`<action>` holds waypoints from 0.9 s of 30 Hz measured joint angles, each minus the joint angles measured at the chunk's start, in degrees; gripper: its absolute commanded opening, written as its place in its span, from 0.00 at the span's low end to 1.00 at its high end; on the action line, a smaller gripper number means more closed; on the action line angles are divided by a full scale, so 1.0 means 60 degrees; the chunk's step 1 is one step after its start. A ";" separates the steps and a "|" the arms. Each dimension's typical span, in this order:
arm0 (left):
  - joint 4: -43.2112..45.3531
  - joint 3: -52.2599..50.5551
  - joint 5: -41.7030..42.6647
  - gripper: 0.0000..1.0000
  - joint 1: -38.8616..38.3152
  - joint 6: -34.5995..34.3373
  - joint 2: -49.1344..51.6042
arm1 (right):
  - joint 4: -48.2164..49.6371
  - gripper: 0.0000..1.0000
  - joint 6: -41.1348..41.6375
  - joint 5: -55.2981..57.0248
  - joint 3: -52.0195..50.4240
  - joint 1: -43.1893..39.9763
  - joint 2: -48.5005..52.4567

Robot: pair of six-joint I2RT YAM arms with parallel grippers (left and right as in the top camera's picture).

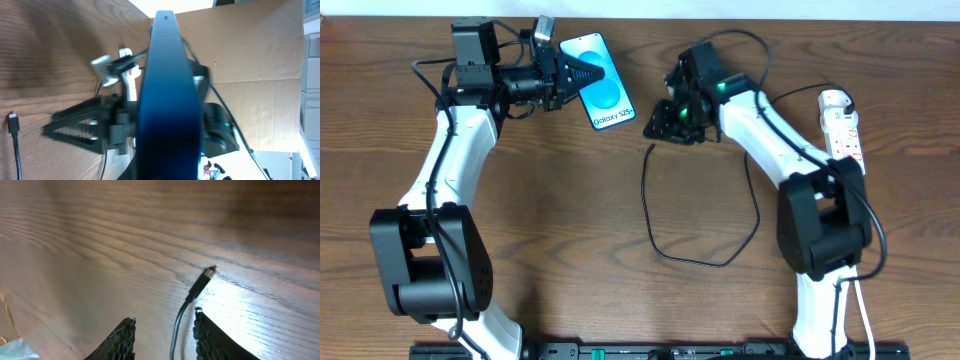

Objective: Plug charger to phone and switch on socket
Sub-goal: 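Lower the right gripper onto the black cable's USB-C plug and grasp it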

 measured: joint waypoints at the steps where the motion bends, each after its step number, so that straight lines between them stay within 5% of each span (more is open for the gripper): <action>1: 0.0000 0.0000 0.0000 0.07 0.0000 0.0000 0.0000 | -0.0004 0.39 0.0098 -0.0007 0.0000 0.0025 0.0142; 12: -0.0084 0.0000 0.0000 0.07 0.0000 0.0000 0.0000 | 0.0000 0.38 0.0801 -0.0084 0.0000 0.0062 0.0670; 27: -0.0109 0.0000 0.0000 0.07 0.0000 0.0000 0.0000 | 0.0204 0.23 0.1351 -0.0229 0.0000 0.0299 0.1188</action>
